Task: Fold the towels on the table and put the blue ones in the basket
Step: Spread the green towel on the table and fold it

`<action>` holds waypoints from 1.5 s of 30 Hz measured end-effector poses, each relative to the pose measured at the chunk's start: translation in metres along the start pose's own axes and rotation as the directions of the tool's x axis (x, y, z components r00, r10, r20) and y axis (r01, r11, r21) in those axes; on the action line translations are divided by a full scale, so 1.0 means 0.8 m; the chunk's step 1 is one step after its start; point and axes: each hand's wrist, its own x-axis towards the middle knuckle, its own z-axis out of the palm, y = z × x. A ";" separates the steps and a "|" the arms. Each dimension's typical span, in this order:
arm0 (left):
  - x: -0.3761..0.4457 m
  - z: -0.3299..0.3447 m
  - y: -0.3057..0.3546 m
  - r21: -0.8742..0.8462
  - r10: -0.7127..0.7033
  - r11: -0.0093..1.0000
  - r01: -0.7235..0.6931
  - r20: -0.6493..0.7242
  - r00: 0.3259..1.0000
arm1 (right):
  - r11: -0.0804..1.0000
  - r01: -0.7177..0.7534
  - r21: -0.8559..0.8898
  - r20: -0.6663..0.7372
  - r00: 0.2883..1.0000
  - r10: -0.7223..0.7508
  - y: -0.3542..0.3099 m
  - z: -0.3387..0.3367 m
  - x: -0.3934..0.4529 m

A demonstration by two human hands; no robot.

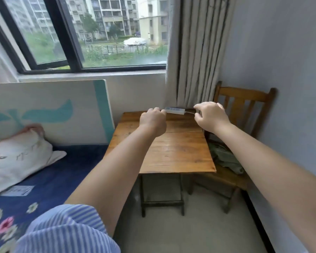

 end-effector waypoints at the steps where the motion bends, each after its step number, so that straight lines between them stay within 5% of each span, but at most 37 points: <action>1: 0.010 0.004 0.012 -0.001 0.015 1.000 -0.015 -0.009 1.000 | 1.000 0.001 0.009 -0.001 1.000 -0.001 0.014 0.000 0.001; 9: 0.138 0.062 0.157 -0.034 0.212 0.977 -0.211 0.023 0.977 | 0.981 -0.189 -0.040 0.057 0.980 0.191 0.204 0.025 0.026; 19: 0.346 0.198 0.239 -0.106 0.353 0.935 -0.339 0.175 0.919 | 0.927 -0.370 -0.067 0.104 0.921 0.375 0.370 0.129 0.142; 35: 0.509 0.495 0.338 -0.170 0.366 0.921 -0.350 0.688 0.627 | 0.819 -0.546 -0.178 0.501 0.666 0.553 0.583 0.410 0.189; 45: 0.499 0.714 0.398 -0.100 0.257 0.954 -0.281 0.755 0.603 | 0.832 -0.464 -0.303 0.704 0.479 0.524 0.655 0.619 0.105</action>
